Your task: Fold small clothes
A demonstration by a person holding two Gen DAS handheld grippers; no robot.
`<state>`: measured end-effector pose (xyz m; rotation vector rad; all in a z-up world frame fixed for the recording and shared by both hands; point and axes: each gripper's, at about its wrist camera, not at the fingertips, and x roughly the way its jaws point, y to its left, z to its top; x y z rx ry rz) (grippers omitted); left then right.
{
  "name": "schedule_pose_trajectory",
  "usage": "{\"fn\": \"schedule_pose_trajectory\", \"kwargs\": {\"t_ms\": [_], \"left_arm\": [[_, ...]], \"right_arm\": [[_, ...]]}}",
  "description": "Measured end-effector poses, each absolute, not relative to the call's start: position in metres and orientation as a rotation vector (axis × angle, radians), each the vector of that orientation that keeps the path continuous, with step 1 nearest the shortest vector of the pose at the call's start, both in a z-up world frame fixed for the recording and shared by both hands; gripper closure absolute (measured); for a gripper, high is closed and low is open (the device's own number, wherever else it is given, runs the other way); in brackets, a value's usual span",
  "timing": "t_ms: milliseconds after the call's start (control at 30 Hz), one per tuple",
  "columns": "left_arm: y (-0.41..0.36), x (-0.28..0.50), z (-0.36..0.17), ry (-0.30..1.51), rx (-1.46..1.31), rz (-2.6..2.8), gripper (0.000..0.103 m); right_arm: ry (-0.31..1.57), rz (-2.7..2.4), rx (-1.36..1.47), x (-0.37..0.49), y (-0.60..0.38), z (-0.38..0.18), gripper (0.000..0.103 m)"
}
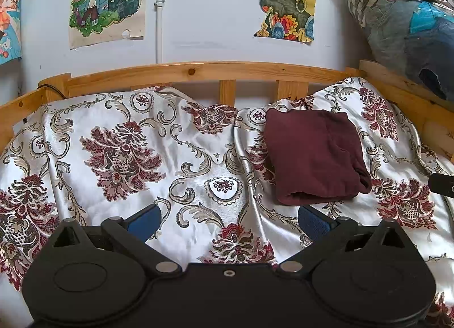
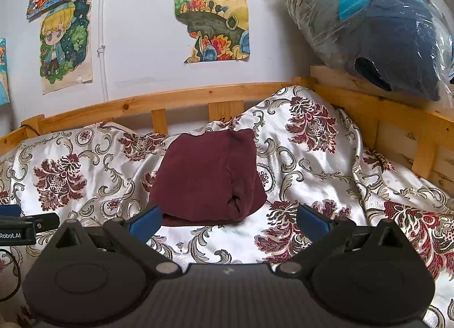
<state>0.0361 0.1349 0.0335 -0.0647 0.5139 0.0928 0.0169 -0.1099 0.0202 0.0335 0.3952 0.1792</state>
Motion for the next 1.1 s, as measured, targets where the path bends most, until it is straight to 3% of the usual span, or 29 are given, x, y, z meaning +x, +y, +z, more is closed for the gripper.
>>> {"fn": "schedule_pose_trajectory", "kwargs": {"t_ms": [1100], "left_arm": [[0.1406,0.0397,0.0400,0.528,-0.042,0.118,0.001]], "right_arm": [[0.400,0.171,0.042,0.0168,-0.1118,0.0210,0.000]]}}
